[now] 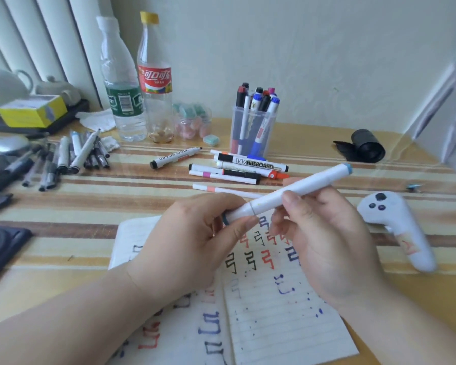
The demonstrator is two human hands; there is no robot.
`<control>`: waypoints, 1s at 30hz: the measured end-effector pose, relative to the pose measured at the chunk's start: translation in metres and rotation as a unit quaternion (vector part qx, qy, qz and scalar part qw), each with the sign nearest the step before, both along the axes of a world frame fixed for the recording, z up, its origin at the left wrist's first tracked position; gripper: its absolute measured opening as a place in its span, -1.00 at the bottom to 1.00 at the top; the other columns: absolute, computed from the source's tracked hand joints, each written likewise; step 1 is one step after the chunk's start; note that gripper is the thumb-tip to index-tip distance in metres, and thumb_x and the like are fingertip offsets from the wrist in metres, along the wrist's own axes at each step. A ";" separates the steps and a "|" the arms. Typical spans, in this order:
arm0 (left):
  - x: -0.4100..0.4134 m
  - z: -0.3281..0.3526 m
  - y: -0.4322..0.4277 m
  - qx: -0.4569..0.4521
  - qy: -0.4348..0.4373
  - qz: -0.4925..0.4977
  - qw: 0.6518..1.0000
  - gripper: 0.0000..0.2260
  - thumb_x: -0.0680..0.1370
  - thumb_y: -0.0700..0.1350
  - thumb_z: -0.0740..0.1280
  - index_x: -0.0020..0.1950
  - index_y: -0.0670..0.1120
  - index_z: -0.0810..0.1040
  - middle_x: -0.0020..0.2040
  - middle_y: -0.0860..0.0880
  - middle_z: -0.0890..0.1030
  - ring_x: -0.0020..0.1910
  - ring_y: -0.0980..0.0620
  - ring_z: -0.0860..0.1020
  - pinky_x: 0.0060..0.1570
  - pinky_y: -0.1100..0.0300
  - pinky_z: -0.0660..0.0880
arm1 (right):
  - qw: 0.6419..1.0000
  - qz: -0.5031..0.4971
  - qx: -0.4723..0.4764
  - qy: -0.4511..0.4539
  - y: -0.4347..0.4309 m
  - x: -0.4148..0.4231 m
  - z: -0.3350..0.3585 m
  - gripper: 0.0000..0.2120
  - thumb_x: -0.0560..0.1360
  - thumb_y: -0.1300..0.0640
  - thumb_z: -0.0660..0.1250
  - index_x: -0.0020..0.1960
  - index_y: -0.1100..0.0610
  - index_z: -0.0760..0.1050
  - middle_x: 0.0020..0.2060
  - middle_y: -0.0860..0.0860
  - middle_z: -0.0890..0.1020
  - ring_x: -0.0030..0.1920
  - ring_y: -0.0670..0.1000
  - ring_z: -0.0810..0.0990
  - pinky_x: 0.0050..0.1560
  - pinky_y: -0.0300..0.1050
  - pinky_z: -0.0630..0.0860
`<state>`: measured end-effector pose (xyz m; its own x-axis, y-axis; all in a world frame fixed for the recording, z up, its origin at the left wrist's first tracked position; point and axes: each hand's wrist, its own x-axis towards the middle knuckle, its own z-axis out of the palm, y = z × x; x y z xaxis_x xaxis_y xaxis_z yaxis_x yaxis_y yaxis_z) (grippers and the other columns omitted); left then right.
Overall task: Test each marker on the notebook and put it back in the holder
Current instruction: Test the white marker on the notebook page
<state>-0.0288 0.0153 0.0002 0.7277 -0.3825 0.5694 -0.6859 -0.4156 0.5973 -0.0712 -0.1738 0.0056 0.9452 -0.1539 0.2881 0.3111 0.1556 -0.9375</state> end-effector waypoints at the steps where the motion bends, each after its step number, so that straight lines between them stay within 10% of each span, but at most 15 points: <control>1: 0.001 0.000 0.000 0.006 0.002 0.012 1.000 -0.84 0.56 0.11 0.38 -0.12 0.06 0.62 -0.32 0.11 0.53 -0.26 0.06 0.50 -0.33 0.28 0.42 | 1.000 -0.028 0.000 -0.013 -0.001 0.001 0.001 -0.70 0.50 -0.01 0.46 0.06 0.21 0.57 -0.17 0.14 0.63 -0.18 0.10 0.59 -0.12 0.03 0.51; 12: 0.004 -0.001 0.006 -0.009 0.085 0.019 0.996 -0.52 0.54 0.44 0.06 0.31 0.20 0.40 -0.05 0.26 0.56 -0.08 0.19 0.54 -0.13 0.23 0.47 | 0.963 -0.157 -0.127 -0.179 -0.004 0.007 0.049 -0.55 0.59 0.37 0.33 0.35 0.00 0.32 -0.28 0.18 0.65 -0.34 0.09 0.59 -0.28 -0.10 0.55; 21: 0.005 -0.002 0.005 0.000 0.107 0.019 0.994 -0.65 0.58 0.34 0.08 0.24 0.19 0.40 -0.15 0.26 0.53 -0.20 0.18 0.52 -0.19 0.12 0.45 | 0.876 -0.265 -0.322 -0.243 -0.024 0.122 0.137 -0.59 0.52 0.19 0.38 0.22 -0.18 0.33 -0.23 0.04 0.64 -0.24 0.09 0.68 -0.12 0.12 0.66; 30: 0.008 -0.007 0.004 -0.003 0.106 0.011 0.994 -0.84 0.59 0.23 0.18 0.10 0.22 0.41 -0.11 0.28 0.54 -0.22 0.15 0.54 -0.25 0.18 0.45 | 0.855 -0.244 -0.431 -0.151 -0.014 0.202 0.126 -0.56 0.54 0.25 0.35 0.36 -0.05 0.42 -0.25 -0.03 0.58 -0.18 0.04 0.63 -0.13 -0.23 0.57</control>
